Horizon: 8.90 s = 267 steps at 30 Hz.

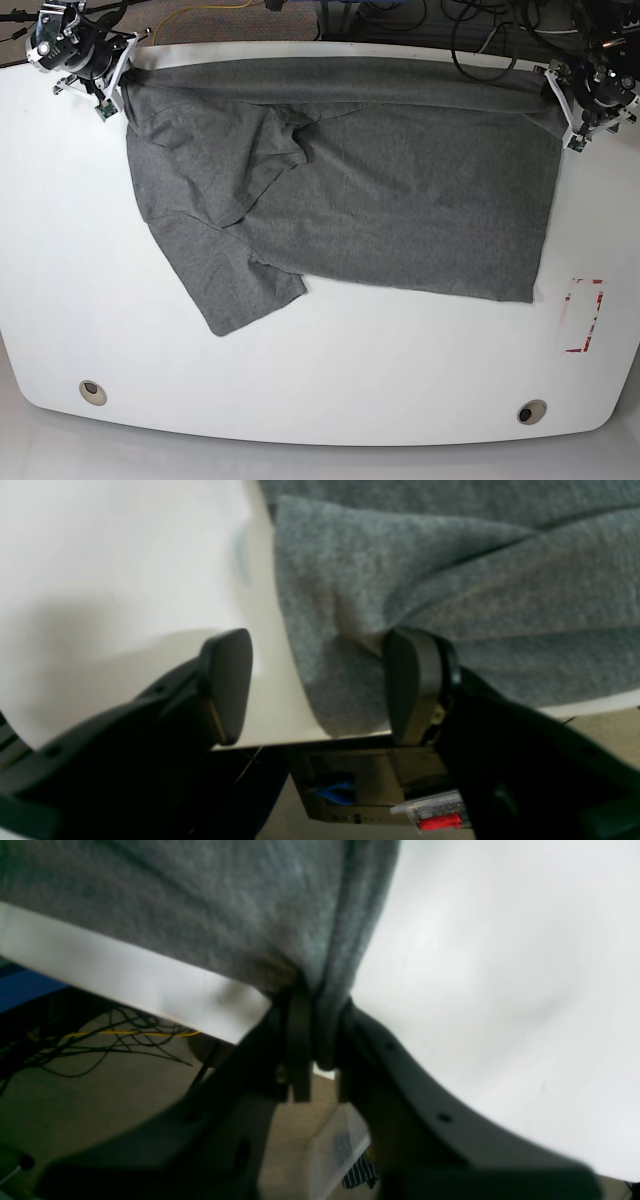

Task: Fold the T-shirt properly
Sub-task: 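Regrasp the shirt edge with both grippers and pull it taut, then release the shirt edge and move both grippers over the shirt, then move the right gripper down to the shirt hem corner and grasp it, then lower the left gripper to the opposite hem corner and grasp it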

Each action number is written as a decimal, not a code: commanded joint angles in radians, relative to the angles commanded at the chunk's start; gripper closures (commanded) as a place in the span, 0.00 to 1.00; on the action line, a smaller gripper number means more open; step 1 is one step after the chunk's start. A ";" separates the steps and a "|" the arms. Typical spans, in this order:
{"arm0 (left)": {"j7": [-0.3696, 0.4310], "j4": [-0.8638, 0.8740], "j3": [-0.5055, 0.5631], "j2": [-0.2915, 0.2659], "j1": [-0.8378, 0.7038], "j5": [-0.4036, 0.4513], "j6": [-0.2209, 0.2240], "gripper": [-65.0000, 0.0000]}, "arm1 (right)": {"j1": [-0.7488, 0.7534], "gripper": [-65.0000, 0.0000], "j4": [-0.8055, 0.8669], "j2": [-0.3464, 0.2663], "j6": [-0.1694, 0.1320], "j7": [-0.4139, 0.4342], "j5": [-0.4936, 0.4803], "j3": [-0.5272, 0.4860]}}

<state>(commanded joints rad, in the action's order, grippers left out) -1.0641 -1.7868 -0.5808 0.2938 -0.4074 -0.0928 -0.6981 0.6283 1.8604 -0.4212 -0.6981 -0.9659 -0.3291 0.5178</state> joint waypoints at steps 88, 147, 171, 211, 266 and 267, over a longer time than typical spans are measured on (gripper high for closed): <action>0.000 0.083 0.081 -0.153 0.166 0.198 0.000 0.40 | -0.646 0.81 -0.321 0.302 0.000 0.025 0.167 -0.238; -0.199 -0.201 0.012 -0.207 0.586 0.198 0.000 0.39 | -0.813 0.24 -0.269 0.216 0.000 0.049 0.169 -0.230; -0.199 -0.201 0.011 -0.152 0.554 0.196 0.000 0.39 | -1.030 0.25 -0.936 0.081 0.000 0.445 0.169 -0.238; 0.361 0.453 0.015 -0.120 0.784 0.196 0.085 0.39 | -0.982 0.99 -0.941 0.173 0.000 0.443 0.167 -0.239; 0.589 1.057 0.104 -0.080 0.957 0.196 0.136 0.93 | -0.957 0.99 -0.827 0.175 0.000 0.381 0.167 -0.239; 0.589 1.056 0.104 -0.080 0.957 0.196 0.136 0.93 | -0.956 0.99 -0.815 0.175 0.000 0.376 0.167 -0.239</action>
<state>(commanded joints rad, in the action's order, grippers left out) -0.4749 -0.7311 -0.4764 0.2140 0.5501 0.1036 -0.5623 -0.3276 1.0457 -0.2463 -0.6981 -0.5900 -0.1619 0.2785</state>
